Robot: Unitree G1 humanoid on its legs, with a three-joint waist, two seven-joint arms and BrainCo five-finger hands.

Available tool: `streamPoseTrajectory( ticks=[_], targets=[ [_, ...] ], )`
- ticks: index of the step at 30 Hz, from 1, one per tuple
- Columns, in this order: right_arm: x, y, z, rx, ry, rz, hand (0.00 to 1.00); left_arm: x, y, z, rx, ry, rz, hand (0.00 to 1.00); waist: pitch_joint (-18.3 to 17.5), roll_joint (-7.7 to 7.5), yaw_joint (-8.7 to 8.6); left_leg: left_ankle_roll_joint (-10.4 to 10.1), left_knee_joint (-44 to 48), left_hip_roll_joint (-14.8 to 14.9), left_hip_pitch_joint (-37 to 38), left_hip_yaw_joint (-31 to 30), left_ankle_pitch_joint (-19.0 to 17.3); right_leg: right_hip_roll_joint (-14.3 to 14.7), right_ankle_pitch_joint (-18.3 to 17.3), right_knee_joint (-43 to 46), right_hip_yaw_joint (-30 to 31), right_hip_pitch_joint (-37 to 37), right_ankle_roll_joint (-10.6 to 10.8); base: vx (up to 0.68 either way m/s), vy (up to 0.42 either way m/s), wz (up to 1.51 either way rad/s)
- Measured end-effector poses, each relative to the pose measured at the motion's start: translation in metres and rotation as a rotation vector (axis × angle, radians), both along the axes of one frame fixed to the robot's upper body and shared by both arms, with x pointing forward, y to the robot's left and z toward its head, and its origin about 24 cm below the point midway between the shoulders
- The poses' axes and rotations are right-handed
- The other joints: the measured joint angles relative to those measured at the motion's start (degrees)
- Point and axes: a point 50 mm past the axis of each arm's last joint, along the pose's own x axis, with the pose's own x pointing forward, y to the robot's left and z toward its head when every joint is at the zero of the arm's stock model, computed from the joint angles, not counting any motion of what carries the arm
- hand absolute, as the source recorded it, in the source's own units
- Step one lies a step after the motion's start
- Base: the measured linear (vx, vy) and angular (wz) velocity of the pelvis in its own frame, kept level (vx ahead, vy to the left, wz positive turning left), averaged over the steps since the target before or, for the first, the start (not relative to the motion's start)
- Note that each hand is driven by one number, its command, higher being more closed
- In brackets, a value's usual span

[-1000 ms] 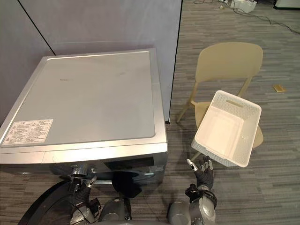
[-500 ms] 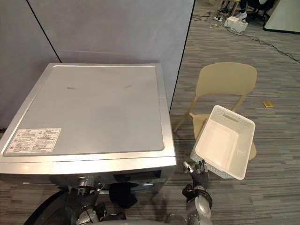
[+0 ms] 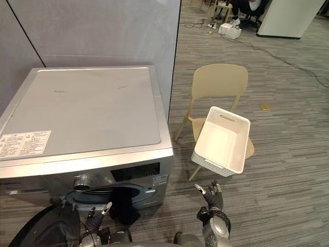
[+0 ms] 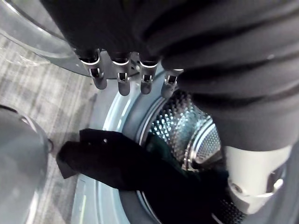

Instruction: Pick up the laundry basket with both hands and put the clothes into the washing machine.

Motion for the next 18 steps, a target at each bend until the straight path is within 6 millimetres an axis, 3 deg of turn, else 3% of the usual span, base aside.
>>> streamPoseTrajectory(
  ticks=[4,6,10,14,15,18],
  targets=[
    [-0.032,-0.018,-0.036,-0.019,0.246,-0.054,0.00,-0.009,-0.004,-0.010,-0.057,0.055,0.025,0.00,-0.4,1.55,0.35,0.1,-1.7,-0.8,2.0,0.0,1.1,-0.1,1.2,-1.7,0.7,1.8,0.1,0.06,0.017,-0.08],
    [-0.062,-0.027,-0.054,-0.007,0.403,-0.102,0.00,-0.009,-0.005,-0.014,-0.101,0.074,0.005,0.00,-0.5,1.67,0.39,0.4,-3.6,-1.8,3.9,0.0,1.8,-0.3,1.2,-2.7,0.5,3.2,0.1,0.13,0.013,0.03],
    [-0.100,-0.031,-0.069,0.076,0.555,-0.207,0.00,-0.012,0.000,-0.018,-0.148,0.103,0.001,0.00,-0.6,1.42,-0.09,0.7,-6.8,-3.3,6.7,-1.1,3.3,-1.0,1.4,-4.3,-0.4,6.2,0.2,0.15,0.009,0.07],
    [-0.118,-0.033,-0.072,0.111,0.599,-0.255,0.00,-0.016,0.001,-0.020,-0.155,0.134,-0.019,0.00,-0.5,1.43,-0.39,0.7,-8.2,-3.6,10.6,-1.5,3.4,-1.0,1.4,-4.4,-0.5,9.3,0.2,0.12,0.008,0.05],
    [-0.116,-0.030,-0.074,0.160,0.598,-0.305,0.00,-0.021,0.007,-0.024,-0.155,0.180,-0.016,0.00,0.2,0.73,-0.38,1.3,-19.2,-7.3,16.6,-3.0,7.9,-2.8,1.8,-7.0,-0.3,11.0,1.5,0.03,0.000,0.00],
    [-0.116,-0.030,-0.074,0.160,0.597,-0.305,0.00,-0.021,0.007,-0.024,-0.155,0.180,-0.016,0.00,0.2,0.73,-0.38,1.3,-19.2,-7.3,16.6,-3.0,7.9,-2.8,1.8,-7.0,-0.3,11.0,1.5,0.00,0.000,0.00]
  ],
)
